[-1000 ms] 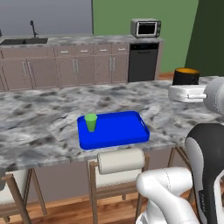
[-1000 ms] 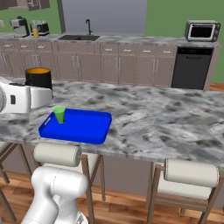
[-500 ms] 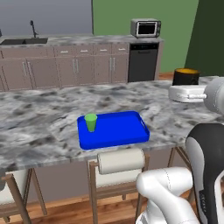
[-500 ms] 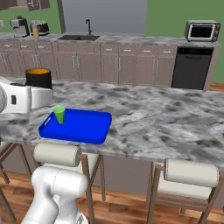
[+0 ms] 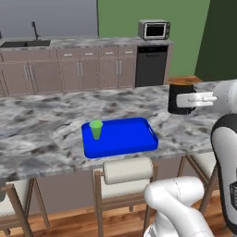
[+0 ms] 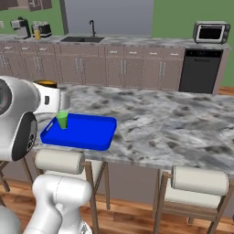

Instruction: There is a tray on the dining counter. Grab the cup, mug, and pitcher and place them on the tray. The pitcher may be placed next to the tray if it cannot fit the tray.

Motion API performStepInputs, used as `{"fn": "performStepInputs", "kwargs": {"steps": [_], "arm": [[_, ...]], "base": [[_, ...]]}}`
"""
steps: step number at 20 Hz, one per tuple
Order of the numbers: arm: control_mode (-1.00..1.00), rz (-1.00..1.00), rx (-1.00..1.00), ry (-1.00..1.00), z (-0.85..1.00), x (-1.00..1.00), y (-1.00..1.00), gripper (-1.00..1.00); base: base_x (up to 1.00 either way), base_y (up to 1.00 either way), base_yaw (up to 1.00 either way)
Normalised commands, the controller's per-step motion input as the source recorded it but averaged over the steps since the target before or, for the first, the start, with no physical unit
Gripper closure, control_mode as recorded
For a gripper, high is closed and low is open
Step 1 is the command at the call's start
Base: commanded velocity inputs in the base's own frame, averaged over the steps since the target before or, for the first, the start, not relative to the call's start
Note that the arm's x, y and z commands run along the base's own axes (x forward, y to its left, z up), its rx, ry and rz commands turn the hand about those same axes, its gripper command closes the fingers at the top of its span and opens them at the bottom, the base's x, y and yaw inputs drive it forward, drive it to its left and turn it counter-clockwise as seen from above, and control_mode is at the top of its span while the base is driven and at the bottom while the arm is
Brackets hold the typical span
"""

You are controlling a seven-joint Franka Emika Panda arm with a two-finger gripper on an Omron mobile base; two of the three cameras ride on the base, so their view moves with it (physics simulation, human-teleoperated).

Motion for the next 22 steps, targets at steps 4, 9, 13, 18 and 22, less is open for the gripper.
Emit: {"fn": "performStepInputs", "kwargs": {"steps": [4, 9, 13, 18, 22], "arm": [[-1.0, 0.21, 0.03, 0.1, -0.3, 0.3, 0.0, 1.0], [-1.0, 0.11, 0.0, 0.0, -0.34, 0.12, 0.0, 1.0], [-1.0, 0.12, 0.0, 0.0, -0.38, 0.19, 0.0, 1.0], [-1.0, 0.1, 0.0, 0.0, -0.25, 0.21, 0.0, 1.0], [-1.0, 0.05, 0.0, 0.0, -0.16, 0.19, 0.0, 1.0]], "base": [[0.0, 0.0, 0.0], [0.0, 0.0, 0.0], [0.0, 0.0, 0.0], [0.0, 0.0, 0.0], [0.0, 0.0, 0.0]]}}
